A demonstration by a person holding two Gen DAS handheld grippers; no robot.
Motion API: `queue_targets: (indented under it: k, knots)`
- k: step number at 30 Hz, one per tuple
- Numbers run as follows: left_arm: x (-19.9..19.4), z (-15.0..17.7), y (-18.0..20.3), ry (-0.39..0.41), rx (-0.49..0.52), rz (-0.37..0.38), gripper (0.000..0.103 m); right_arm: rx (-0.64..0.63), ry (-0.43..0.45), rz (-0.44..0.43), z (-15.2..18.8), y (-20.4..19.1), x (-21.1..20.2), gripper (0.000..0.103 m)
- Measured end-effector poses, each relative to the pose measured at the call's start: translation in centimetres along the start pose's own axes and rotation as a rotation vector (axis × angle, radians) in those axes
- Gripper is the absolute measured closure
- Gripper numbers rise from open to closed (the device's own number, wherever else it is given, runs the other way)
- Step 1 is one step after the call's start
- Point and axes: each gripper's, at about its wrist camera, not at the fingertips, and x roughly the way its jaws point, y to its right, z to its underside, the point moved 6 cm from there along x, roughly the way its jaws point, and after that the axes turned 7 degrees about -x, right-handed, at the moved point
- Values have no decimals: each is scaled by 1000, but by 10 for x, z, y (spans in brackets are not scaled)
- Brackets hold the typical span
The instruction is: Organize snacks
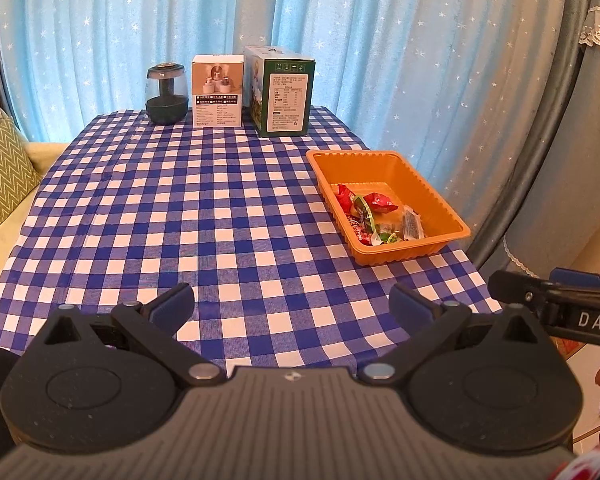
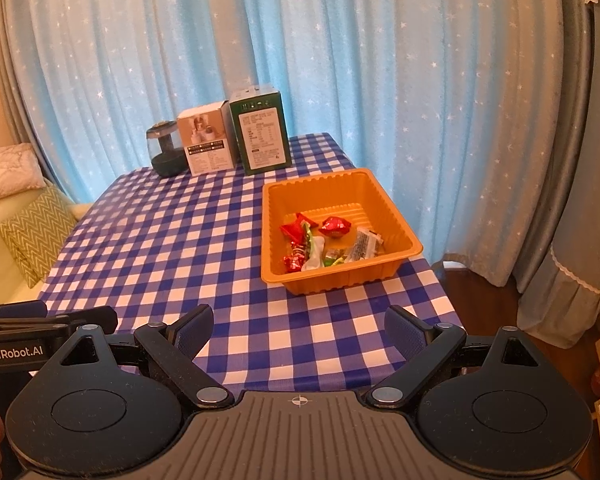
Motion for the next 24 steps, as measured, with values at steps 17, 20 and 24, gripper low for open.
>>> queue_targets:
  k: [17,20,24]
  knots:
    - [-2,0,2,2,5,0,0,6,3,3,4,1,-1,11]
    - [-2,1,3,1,6,-2,0,10,5,3,4,2,-1,11]
    - [-2,1,4,-3,10,1,0,10,4,2,4,2,-1,11]
